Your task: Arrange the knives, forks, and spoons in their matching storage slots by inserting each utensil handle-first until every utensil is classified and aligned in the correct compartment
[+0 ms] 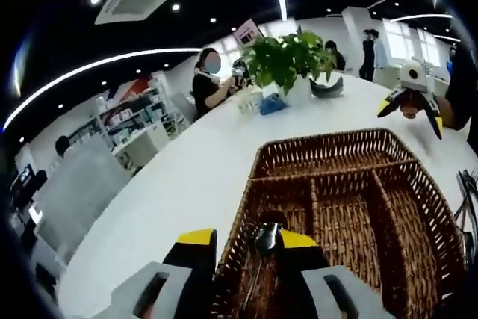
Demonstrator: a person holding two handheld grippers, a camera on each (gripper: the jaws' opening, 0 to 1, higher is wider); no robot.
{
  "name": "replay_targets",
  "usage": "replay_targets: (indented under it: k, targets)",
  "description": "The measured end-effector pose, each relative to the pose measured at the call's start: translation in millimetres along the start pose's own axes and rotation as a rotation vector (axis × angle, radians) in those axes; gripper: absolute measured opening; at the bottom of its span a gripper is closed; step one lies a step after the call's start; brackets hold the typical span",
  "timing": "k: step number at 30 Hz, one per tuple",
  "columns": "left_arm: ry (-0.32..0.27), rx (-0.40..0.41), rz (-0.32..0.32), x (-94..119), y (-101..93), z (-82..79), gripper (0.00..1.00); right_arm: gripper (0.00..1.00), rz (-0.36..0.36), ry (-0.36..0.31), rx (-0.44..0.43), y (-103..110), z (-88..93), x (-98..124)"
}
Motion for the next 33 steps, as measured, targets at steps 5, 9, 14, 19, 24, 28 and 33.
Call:
replay_targets:
  k: [5,9,14,19,24,28,33]
  targets:
    - [0.023,0.061,-0.072,19,-5.3,0.7,0.82,0.99,0.007,0.006,0.001,-1,2.3,-1]
    - [0.012,0.1,-0.083,29,-14.7,3.2,1.0,0.99,0.009,-0.016,-0.007,-1,-1.3,1]
    - [-0.038,0.152,-0.137,43,-26.5,9.1,1.0,0.99,0.007,-0.022,-0.004,0,-2.6,0]
    - [-0.056,0.182,-0.172,58,-49.1,18.7,1.0,0.99,0.007,-0.035,-0.006,2,-4.8,1]
    - [-0.104,0.218,-0.22,80,-64.7,22.9,1.0,0.99,0.002,-0.044,0.001,4,-7.1,0]
    - [-0.151,0.274,-0.291,100,-80.0,26.7,1.0,0.99,-0.002,-0.047,0.003,6,-8.1,-1]
    - [-0.219,0.339,-0.343,117,-103.3,38.7,1.0,0.99,-0.019,-0.057,0.009,12,-11.2,-4]
Point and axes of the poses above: the point that each gripper's makers call its tool centre point, and the gripper's own axes: x roughly backward along the fingers, y roughly to its left, z roughly out of its underside, the point moved 6 cm from there along x, roughly backward along the fingers, and after that the axes turned 6 degrees about x, right-handed, at the moved point
